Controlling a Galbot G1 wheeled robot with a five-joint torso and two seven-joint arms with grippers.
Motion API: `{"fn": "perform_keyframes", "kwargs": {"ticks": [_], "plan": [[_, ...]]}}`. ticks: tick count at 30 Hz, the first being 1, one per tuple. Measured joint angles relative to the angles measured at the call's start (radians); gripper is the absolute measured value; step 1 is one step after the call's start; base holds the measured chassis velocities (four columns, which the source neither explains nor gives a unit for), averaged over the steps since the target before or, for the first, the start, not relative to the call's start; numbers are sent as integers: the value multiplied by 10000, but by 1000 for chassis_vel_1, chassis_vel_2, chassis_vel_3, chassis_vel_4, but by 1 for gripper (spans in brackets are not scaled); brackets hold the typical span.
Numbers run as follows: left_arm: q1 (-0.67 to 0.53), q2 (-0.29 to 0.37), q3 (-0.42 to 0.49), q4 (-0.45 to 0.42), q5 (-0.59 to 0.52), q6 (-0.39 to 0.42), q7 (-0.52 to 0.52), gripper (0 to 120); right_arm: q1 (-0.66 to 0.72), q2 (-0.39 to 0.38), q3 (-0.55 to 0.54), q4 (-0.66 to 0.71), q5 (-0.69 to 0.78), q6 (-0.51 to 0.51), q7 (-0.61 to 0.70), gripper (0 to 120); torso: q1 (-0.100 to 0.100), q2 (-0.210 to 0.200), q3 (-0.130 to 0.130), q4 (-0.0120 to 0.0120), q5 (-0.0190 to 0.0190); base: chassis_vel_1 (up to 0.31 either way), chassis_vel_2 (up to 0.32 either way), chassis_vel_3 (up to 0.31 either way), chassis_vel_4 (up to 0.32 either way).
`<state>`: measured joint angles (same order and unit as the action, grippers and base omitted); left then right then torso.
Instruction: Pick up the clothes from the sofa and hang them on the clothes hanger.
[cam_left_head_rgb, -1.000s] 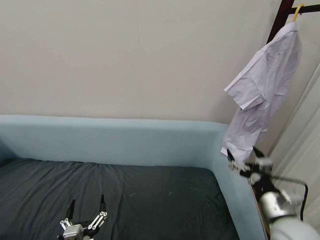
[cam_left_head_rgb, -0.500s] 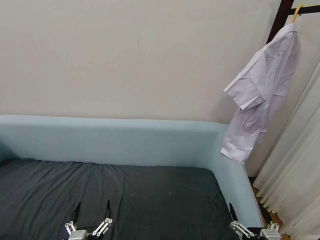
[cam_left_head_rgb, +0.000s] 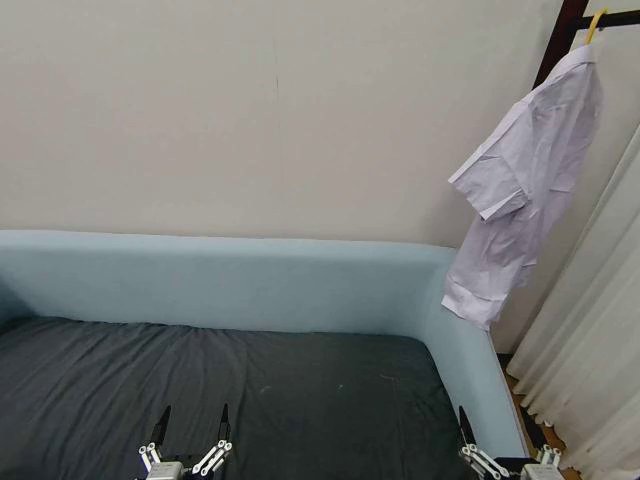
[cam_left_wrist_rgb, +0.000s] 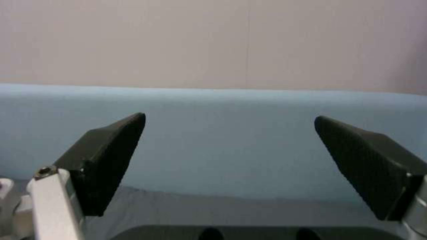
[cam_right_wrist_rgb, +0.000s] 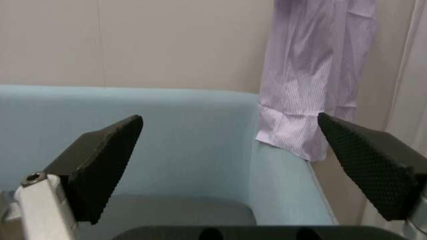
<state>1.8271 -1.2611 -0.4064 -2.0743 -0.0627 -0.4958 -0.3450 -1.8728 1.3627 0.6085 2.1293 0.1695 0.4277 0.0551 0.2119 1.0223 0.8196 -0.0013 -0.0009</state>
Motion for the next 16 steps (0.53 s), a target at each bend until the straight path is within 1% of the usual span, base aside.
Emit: {"fn": "perform_keyframes", "kwargs": {"ticks": [16], "plan": [[-2, -7, -5, 0, -1, 10, 0, 100, 39, -33, -26, 1, 46, -48, 32, 100, 1, 0, 0, -1, 1, 0, 0, 0, 0]]}}
